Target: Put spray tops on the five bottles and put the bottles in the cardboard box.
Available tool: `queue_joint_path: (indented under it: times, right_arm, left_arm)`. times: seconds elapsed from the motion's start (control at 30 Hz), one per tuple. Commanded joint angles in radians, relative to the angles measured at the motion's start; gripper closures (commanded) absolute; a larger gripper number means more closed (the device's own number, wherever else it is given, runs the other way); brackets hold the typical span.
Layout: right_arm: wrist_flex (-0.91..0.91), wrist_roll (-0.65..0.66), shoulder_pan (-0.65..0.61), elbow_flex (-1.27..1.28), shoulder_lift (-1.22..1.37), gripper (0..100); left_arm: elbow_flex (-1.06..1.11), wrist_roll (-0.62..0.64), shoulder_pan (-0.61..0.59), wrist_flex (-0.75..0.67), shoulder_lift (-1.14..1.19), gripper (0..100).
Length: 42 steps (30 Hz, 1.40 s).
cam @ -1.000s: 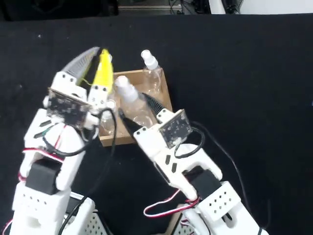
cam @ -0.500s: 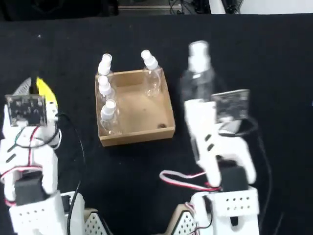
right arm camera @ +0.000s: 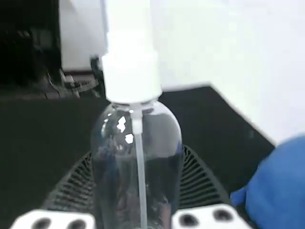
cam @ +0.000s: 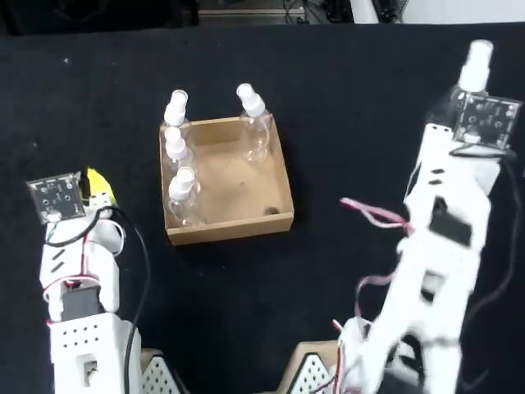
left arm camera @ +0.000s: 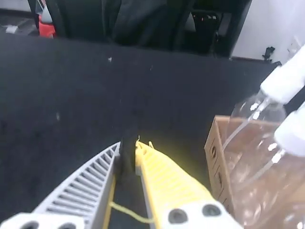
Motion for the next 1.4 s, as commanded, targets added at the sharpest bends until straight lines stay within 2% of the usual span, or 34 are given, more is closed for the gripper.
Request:
queue_joint_path:
  times: [0.0,0.13,0.23,0.43,0.93,1.37]
  right_arm:
    - [-0.279,0.006,0.052,-0.062,0.26,98.8]
    - [-0.595,-0.092,0.097,-0.068,0.516,98.8]
    - [-0.809,-0.133,0.123,-0.07,0.656,98.8]
    - [-1.054,-0.138,0.137,-0.071,0.819,98.8]
    - [-1.1,-0.13,0.138,-0.133,1.041,98.8]
    - [-1.099,-0.13,0.158,-0.211,1.066,98.7]
  left_arm:
    - [0.084,0.011,-0.013,-0.129,-0.015,96]
    - [0.14,0.012,-0.044,-0.209,-0.015,96]
    - [0.148,0.012,-0.035,-0.199,-0.015,96]
    - [0.148,0.012,-0.033,-0.19,-0.015,96]
    - [0.148,0.012,-0.033,-0.19,-0.009,96]
    - [0.148,0.012,-0.033,-0.19,-0.009,96]
